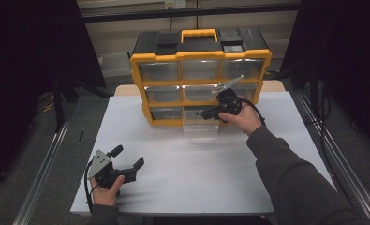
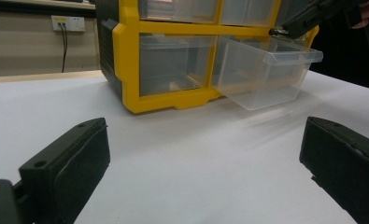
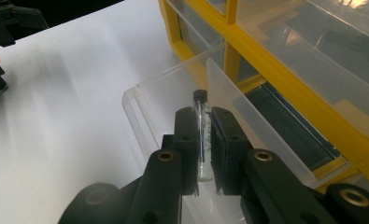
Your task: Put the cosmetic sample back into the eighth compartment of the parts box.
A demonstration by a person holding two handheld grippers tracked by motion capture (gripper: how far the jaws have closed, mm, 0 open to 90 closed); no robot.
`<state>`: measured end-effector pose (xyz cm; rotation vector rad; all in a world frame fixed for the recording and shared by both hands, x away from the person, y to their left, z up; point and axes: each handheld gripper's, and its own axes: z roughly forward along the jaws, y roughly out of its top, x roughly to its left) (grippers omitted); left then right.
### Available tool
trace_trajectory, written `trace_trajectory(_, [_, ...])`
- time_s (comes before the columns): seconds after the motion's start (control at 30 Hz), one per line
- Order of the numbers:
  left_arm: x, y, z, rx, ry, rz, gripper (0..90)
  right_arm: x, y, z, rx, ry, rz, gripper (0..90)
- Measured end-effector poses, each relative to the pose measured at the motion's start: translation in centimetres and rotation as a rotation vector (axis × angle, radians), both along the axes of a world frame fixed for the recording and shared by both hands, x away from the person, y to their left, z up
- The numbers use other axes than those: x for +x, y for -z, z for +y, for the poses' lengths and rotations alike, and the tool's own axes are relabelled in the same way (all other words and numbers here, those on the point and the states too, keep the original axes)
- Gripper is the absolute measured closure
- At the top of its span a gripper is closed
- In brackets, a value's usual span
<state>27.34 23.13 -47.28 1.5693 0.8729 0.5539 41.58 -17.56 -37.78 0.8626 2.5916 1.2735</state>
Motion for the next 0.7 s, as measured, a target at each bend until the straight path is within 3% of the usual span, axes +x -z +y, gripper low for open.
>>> trace_trajectory(0.13, [-0.02, 0.0, 0.0, -0.002, -0.002, -0.001, 1.8, 0.06, 0.1, 0.01, 0.004, -0.003, 0.006, 81.0])
trace_trajectory(0.23, [0.01, -0.06, 0.19, 0.02, 0.002, -0.014, 1.8, 0.13, 0.19, 0.03, 0.001, -0.003, 0.003, 81.0])
trace_trajectory(0.7, [-0.02, -0.03, 0.17, 0.012, 0.008, -0.01, 1.8, 0.31, 0.66, 0.22, -0.007, -0.01, 0.002, 81.0])
